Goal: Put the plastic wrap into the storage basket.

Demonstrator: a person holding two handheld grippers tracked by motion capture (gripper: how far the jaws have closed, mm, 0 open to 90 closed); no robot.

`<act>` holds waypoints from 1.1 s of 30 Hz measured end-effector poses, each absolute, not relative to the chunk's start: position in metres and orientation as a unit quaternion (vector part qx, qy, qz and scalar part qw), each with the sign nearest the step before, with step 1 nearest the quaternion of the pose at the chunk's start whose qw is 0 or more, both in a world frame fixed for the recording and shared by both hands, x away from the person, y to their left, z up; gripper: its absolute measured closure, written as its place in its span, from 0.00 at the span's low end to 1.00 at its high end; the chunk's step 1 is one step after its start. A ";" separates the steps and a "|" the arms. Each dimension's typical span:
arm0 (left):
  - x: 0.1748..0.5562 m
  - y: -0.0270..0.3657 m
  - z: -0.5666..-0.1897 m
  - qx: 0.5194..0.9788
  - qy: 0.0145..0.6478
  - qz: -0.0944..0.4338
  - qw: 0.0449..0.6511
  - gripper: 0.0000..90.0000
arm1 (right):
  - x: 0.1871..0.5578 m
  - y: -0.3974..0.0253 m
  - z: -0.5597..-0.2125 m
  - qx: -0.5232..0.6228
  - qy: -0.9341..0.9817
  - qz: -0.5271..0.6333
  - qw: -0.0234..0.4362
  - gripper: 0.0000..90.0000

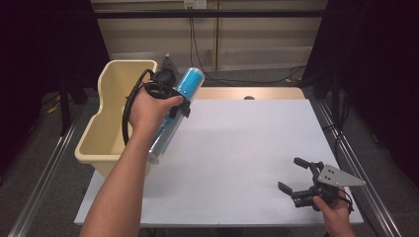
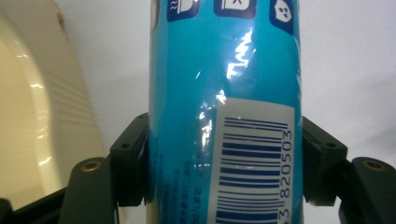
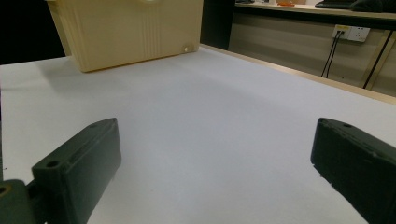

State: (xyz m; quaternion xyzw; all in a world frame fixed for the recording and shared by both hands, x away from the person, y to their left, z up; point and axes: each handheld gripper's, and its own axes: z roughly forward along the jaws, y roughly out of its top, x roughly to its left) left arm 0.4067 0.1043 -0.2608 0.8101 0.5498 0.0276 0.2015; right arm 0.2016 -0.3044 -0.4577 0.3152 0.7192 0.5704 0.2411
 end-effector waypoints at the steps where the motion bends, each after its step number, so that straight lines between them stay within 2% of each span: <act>1: 0.406 0.106 -0.259 0.807 0.553 0.029 0.204 0.36 | 0.202 -0.304 -0.458 0.316 0.719 0.570 0.242 0.01; 13: 0.399 0.133 -0.241 0.788 0.579 0.046 0.204 0.36 | 0.202 -0.305 -0.458 0.317 0.718 0.571 0.241 0.01; 33: 0.384 0.184 -0.237 0.750 0.626 0.060 0.206 0.36 | 0.199 -0.306 -0.456 0.318 0.713 0.575 0.243 0.01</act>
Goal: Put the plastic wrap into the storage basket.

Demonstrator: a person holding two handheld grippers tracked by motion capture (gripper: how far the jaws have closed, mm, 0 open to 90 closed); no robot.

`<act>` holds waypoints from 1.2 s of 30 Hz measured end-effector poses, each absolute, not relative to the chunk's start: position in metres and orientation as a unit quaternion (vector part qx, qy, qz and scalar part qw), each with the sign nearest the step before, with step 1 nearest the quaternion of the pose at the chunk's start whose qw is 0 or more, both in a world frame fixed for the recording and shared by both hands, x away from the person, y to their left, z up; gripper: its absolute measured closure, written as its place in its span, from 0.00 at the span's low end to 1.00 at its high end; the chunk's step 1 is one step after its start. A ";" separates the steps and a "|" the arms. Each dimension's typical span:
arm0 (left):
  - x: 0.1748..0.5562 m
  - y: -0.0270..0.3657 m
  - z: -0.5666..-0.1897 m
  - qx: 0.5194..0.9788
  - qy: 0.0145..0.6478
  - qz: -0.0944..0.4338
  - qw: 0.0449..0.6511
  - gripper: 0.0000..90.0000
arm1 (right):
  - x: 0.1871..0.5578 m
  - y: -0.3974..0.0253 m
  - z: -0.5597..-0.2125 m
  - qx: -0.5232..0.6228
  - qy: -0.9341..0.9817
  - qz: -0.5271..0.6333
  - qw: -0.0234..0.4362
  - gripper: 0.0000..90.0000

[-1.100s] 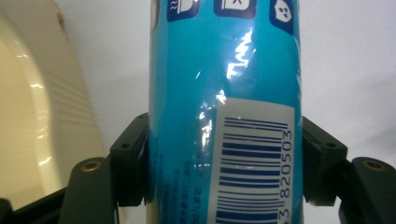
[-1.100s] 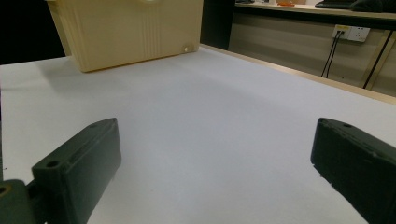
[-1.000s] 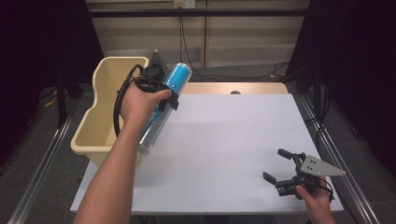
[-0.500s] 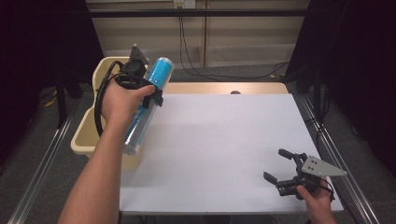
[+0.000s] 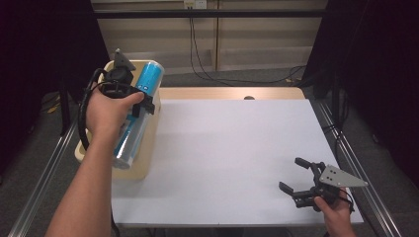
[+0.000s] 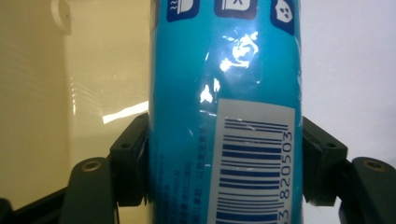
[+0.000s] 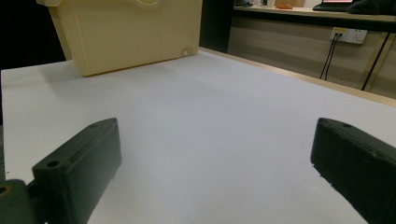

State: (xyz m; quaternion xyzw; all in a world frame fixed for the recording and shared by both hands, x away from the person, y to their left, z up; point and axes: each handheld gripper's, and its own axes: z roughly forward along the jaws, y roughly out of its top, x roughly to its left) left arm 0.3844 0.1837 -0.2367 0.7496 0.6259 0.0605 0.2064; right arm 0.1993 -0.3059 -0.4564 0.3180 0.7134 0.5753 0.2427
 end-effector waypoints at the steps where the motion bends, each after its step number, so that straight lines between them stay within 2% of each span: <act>1: 0.383 0.188 -0.237 0.746 0.630 0.061 0.208 0.36 | 0.199 -0.306 -0.456 0.316 0.713 0.576 0.243 0.01; 36: 0.381 0.223 -0.283 0.726 0.665 0.052 0.165 0.36 | 0.200 -0.306 -0.457 0.317 0.716 0.574 0.241 0.01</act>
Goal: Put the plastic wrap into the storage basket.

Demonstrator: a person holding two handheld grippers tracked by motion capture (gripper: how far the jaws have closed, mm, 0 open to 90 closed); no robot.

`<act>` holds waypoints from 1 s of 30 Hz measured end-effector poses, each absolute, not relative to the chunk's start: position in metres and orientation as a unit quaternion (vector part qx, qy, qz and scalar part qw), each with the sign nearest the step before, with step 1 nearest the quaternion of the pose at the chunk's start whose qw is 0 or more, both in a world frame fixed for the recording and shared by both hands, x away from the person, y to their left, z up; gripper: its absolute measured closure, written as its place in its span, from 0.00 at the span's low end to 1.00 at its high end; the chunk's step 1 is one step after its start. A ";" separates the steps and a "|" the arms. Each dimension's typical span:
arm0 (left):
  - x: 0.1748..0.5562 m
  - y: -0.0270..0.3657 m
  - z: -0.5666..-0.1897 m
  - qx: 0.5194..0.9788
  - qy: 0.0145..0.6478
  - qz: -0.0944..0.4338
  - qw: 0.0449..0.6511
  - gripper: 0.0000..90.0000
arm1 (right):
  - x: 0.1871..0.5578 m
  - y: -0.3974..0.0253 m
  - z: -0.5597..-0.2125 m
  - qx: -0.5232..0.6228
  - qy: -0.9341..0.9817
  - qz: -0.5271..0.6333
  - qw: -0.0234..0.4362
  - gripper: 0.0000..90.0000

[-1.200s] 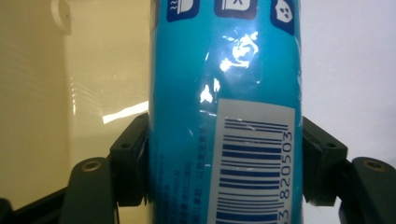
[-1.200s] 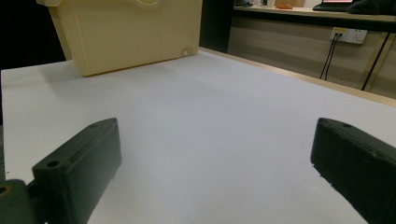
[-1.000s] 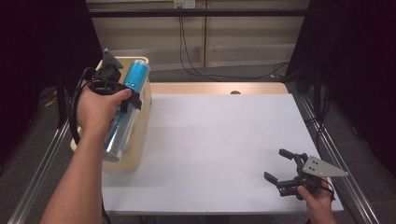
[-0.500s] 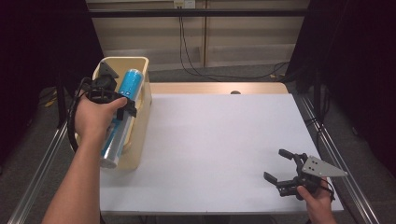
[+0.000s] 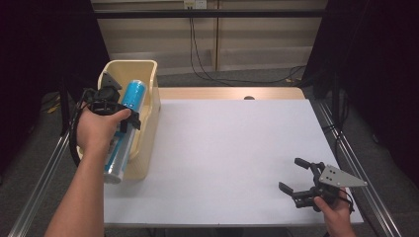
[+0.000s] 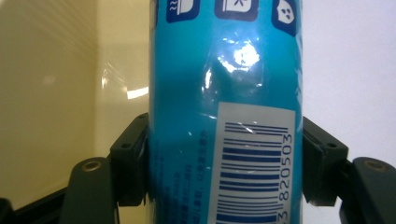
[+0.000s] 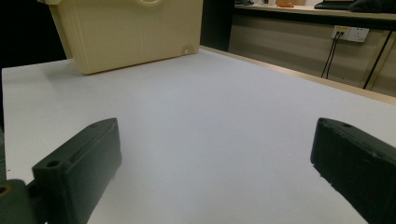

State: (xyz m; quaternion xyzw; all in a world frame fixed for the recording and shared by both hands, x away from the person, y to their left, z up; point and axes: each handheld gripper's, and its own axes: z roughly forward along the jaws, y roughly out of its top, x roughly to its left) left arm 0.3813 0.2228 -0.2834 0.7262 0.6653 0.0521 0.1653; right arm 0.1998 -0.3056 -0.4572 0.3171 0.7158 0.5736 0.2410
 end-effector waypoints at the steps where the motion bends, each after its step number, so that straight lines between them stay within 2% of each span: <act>1: 0.381 0.223 -0.283 0.726 0.665 0.052 0.165 0.36 | 0.200 -0.305 -0.457 0.318 0.716 0.574 0.241 0.01; 30: 0.382 0.220 -0.294 0.724 0.672 0.044 0.146 0.36 | 0.200 -0.304 -0.457 0.317 0.718 0.572 0.238 0.01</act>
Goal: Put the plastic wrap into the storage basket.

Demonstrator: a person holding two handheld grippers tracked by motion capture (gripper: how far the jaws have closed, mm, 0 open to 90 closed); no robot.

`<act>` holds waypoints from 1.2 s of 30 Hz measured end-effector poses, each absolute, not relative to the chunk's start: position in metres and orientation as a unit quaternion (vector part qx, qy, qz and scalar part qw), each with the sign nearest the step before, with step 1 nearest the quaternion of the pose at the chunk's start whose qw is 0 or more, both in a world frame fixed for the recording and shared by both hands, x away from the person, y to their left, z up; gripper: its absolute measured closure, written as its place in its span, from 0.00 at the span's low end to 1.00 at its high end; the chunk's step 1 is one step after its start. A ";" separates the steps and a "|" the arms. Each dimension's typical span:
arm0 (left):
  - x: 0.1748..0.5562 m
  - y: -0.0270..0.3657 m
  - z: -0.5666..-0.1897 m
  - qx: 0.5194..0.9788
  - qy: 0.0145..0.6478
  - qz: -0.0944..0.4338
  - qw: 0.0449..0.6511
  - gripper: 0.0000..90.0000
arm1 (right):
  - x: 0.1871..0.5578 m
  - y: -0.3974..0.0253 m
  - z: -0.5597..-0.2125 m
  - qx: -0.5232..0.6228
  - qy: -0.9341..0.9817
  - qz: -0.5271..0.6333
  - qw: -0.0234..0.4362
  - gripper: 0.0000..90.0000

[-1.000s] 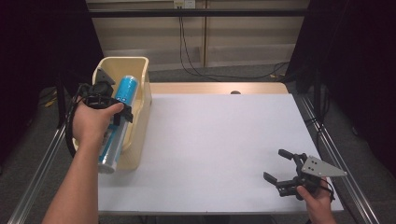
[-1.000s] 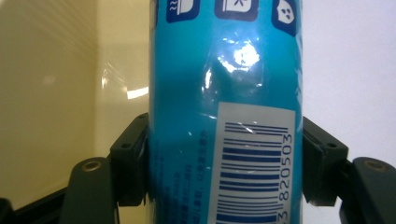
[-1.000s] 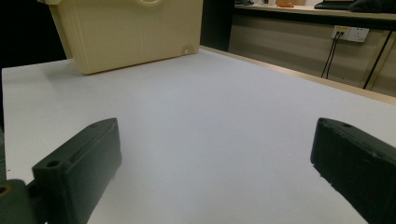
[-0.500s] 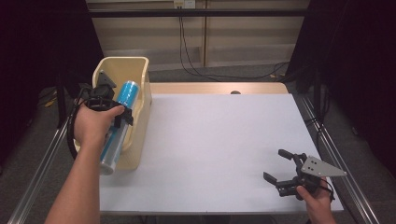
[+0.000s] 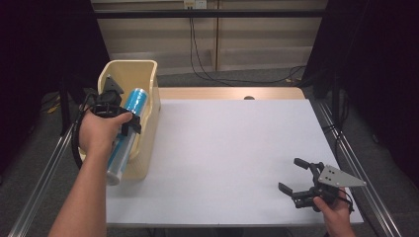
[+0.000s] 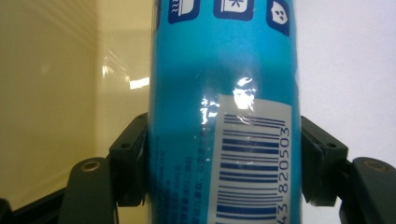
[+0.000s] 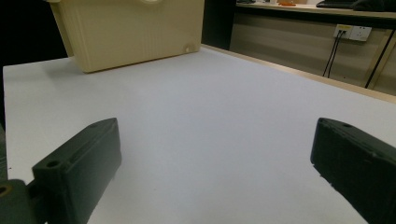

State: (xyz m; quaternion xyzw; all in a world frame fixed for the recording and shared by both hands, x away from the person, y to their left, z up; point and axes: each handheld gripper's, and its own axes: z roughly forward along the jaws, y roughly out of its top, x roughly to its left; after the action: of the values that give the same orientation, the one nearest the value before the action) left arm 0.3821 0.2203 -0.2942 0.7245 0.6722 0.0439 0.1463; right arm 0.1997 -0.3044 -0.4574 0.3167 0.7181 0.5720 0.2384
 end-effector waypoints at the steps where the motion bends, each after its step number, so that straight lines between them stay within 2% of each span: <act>1: 0.382 0.220 -0.294 0.724 0.672 0.044 0.146 0.36 | 0.200 -0.304 -0.457 0.317 0.718 0.572 0.238 0.01; 21: 0.384 0.216 -0.293 0.729 0.670 0.054 0.131 0.35 | 0.201 -0.303 -0.458 0.315 0.719 0.572 0.238 0.01; 27: 0.383 0.211 -0.262 0.734 0.656 0.044 0.169 0.34 | 0.200 -0.303 -0.458 0.316 0.720 0.571 0.237 0.02; 36: 0.383 0.186 -0.266 0.751 0.632 0.025 0.188 0.30 | 0.199 -0.303 -0.457 0.313 0.723 0.570 0.236 0.01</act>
State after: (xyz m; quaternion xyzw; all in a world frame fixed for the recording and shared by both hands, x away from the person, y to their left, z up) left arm 0.3834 0.1863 -0.2663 0.7514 0.6320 0.0248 0.1880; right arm 0.1992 -0.3028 -0.4574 0.3128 0.7226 0.5697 0.2357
